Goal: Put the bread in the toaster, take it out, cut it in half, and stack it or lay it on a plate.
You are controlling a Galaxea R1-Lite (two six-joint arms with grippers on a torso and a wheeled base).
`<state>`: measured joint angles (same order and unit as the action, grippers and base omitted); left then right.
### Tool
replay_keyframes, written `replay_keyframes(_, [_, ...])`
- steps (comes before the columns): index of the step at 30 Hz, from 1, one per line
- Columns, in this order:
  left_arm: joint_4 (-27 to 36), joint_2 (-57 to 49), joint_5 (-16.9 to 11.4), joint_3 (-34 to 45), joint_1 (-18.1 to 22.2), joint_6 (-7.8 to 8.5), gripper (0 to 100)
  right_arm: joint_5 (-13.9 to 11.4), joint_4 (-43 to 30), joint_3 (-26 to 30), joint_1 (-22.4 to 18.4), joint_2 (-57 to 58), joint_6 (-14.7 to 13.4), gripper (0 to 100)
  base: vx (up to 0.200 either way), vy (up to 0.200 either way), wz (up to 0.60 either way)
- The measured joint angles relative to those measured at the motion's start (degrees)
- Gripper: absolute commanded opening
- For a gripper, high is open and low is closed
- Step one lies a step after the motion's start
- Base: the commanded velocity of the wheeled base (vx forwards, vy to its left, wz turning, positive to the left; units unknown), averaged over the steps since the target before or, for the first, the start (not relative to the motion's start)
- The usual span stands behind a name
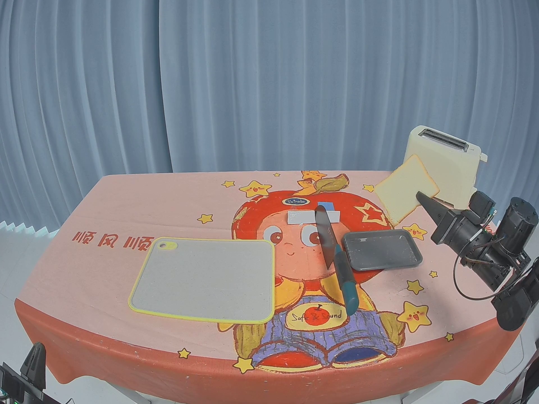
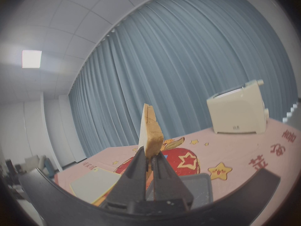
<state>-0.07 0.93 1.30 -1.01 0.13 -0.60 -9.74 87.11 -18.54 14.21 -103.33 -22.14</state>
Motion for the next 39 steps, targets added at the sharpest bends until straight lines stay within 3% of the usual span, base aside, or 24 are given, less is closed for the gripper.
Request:
replay_keyframes(6, [0.0,0.0,0.0,0.0,0.0,0.00,0,-0.1,1.8,0.4,0.0,-3.1,6.6,0,0.000,0.000,0.00])
replay_keyframes(14, [0.0,0.0,0.0,0.0,0.0,0.00,0,0.2,1.9,0.4,-0.1,-5.8,13.0,0,0.000,0.000,0.00])
replay_keyframes(27, [0.0,0.0,0.2,0.0,0.1,-0.40,0,0.4,1.9,0.1,-0.9,-6.9,13.8,0,0.000,0.000,0.00])
replay_keyframes(39, [0.0,0.0,0.3,0.0,0.1,-0.35,0,0.4,1.9,0.0,-1.0,-5.9,14.9,0,0.000,-0.200,0.00])
